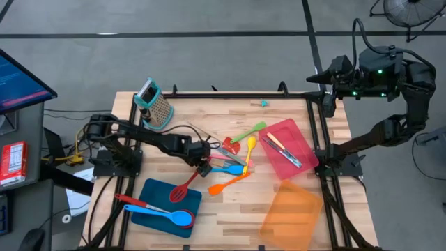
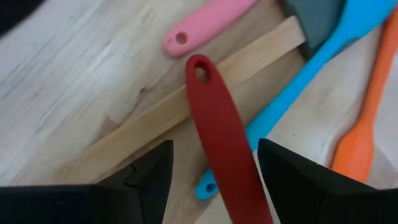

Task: Pick & Place Kitchen Items
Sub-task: Put the red serving spoon into the blue bin

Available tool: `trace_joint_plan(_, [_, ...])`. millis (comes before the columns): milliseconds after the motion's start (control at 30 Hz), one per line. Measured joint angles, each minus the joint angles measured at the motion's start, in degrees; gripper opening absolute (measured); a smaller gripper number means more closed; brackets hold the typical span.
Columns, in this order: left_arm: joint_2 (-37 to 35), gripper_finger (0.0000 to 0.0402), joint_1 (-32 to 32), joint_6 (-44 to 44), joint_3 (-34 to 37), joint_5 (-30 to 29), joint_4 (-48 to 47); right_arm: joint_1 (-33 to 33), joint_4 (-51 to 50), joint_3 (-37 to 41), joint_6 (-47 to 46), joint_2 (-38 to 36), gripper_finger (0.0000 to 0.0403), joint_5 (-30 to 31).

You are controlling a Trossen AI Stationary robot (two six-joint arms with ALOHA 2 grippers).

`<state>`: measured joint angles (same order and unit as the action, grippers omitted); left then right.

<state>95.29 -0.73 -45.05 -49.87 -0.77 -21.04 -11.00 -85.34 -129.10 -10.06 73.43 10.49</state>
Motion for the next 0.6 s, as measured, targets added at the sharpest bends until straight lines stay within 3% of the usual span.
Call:
trace_joint_plan(200, [0.17, 0.0168, 0.26, -4.47, 0.00, -0.04, -0.79, 0.00, -0.12, 0.00, 0.00, 0.00, 0.0291, 0.01])
trace_joint_plan(400, [0.13, 0.0055, 1.13, -8.94, -0.02, 0.05, -0.93, 0.00, -1.31, 0.00, 0.02, 0.00, 0.0291, 0.04])
trace_joint_plan(600, [-1.73, 0.0055, 1.25, -9.32, 0.04, -0.27, -1.21, 0.00, -1.31, 0.00, 0.09, 0.00, 0.0291, 0.05])
